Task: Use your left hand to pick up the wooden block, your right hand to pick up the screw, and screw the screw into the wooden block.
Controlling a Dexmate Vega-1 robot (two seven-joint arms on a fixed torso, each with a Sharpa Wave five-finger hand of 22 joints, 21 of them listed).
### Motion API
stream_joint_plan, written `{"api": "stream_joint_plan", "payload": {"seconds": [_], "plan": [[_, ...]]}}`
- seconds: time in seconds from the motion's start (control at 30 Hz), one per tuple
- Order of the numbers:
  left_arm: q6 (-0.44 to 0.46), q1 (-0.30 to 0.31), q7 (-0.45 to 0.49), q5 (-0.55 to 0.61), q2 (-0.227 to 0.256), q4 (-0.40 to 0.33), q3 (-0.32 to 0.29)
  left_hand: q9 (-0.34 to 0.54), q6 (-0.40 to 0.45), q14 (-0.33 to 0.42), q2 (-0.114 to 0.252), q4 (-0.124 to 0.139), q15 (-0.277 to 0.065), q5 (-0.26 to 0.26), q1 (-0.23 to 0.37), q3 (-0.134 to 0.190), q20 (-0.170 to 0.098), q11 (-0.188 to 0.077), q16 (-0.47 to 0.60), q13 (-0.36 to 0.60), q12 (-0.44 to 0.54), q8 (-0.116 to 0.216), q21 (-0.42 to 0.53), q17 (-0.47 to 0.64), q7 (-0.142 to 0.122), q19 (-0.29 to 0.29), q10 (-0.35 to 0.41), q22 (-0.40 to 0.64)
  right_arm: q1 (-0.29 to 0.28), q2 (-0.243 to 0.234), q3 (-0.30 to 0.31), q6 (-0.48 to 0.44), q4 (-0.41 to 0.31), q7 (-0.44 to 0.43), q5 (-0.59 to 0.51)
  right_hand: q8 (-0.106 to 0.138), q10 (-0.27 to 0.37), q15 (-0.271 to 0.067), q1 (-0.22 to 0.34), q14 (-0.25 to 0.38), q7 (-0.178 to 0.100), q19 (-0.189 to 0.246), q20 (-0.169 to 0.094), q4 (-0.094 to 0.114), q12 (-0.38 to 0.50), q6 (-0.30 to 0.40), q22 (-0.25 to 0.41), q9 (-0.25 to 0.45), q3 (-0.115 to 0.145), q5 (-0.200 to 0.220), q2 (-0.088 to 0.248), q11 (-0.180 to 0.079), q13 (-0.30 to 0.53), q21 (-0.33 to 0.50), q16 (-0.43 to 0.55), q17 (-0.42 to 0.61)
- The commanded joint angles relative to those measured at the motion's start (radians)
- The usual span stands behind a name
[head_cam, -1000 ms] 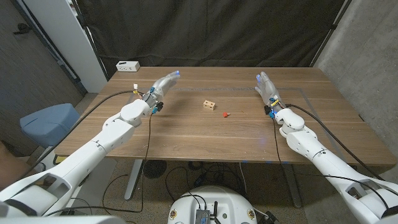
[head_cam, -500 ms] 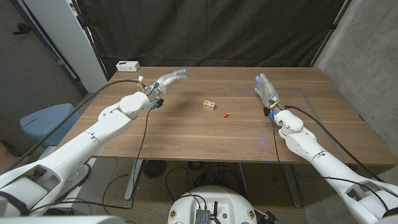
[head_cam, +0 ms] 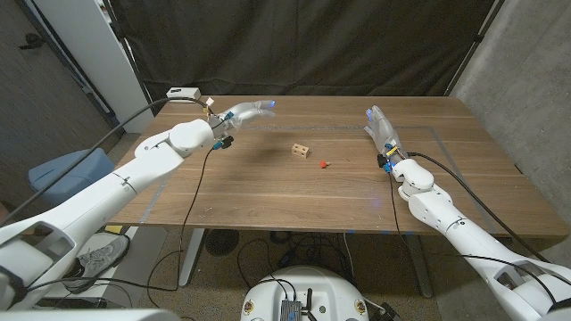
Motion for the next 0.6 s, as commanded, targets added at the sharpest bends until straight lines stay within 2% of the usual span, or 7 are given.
{"api": "stream_joint_plan", "payload": {"seconds": [0.03, 0.17, 0.33, 0.4, 0.6], "plan": [[0.098, -0.085, -0.112, 0.239, 0.037, -0.069, 0.070, 0.004, 0.017, -0.012, -0.016, -0.018, -0.001, -0.001, 0.023, -0.001, 0.006, -0.015, 0.003, 0.005, 0.007, 0.010, 0.001, 0.003, -0.009, -0.015, 0.009, 0.002, -0.002, 0.003, -0.003, 0.014, 0.001, 0.006, -0.005, 0.005, 0.005, -0.002, 0.009, -0.006, -0.003, 0.006, 0.003, -0.008, 0.007, 0.004, 0.005, 0.004, 0.002, 0.006, 0.000, -0.003, 0.002, 0.010, 0.005, 0.000], [0.112, -0.103, -0.129, 0.300, 0.038, -0.087, 0.085, 0.005, 0.033, -0.010, -0.028, -0.026, -0.003, 0.000, 0.046, -0.001, 0.017, -0.018, 0.007, 0.006, 0.013, 0.016, -0.001, 0.003, -0.012, -0.026, 0.029, 0.001, 0.000, 0.005, -0.005, 0.012, 0.002, 0.004, -0.006, 0.005, 0.006, -0.002, 0.010, -0.006, -0.004, 0.006, 0.003, -0.008, 0.007, 0.005, 0.005, 0.004, 0.002, 0.006, 0.000, -0.004, 0.002, 0.010, 0.005, 0.000], [0.130, -0.126, -0.159, 0.365, 0.035, -0.106, 0.100, 0.006, 0.045, -0.003, -0.042, -0.030, -0.004, 0.000, 0.067, -0.003, 0.032, -0.016, 0.010, 0.007, 0.018, 0.020, -0.004, 0.004, -0.012, -0.041, 0.046, 0.001, 0.001, 0.009, -0.006, 0.012, 0.006, 0.000, -0.007, 0.004, 0.005, -0.001, 0.011, -0.007, -0.005, 0.007, 0.017, -0.010, 0.006, 0.005, 0.005, 0.005, 0.002, 0.007, -0.001, -0.005, 0.003, 0.010, 0.005, 0.000], [0.125, -0.138, -0.170, 0.396, 0.035, -0.107, 0.110, 0.007, 0.049, -0.002, -0.055, -0.031, -0.007, 0.000, 0.085, -0.004, 0.047, -0.035, 0.010, 0.008, 0.017, 0.022, -0.003, 0.004, -0.021, -0.048, 0.046, 0.001, 0.001, 0.011, -0.006, 0.014, 0.008, -0.002, -0.008, 0.004, 0.005, -0.001, 0.011, -0.007, -0.005, 0.007, 0.017, -0.010, 0.007, 0.005, 0.005, 0.005, 0.002, 0.007, -0.002, -0.005, 0.003, 0.010, 0.005, 0.000], [0.134, -0.172, -0.217, 0.468, 0.021, -0.112, 0.132, 0.009, 0.066, 0.008, -0.076, -0.031, -0.012, -0.001, 0.121, -0.007, 0.069, -0.037, 0.013, 0.012, 0.026, 0.027, -0.005, 0.004, -0.023, -0.068, 0.073, 0.002, -0.001, 0.016, -0.005, 0.015, 0.010, -0.013, -0.010, 0.003, 0.005, 0.000, 0.012, -0.007, -0.004, 0.008, 0.019, -0.012, 0.006, 0.006, 0.005, 0.005, 0.002, 0.007, -0.004, -0.006, 0.003, 0.010, 0.005, -0.001]]}}
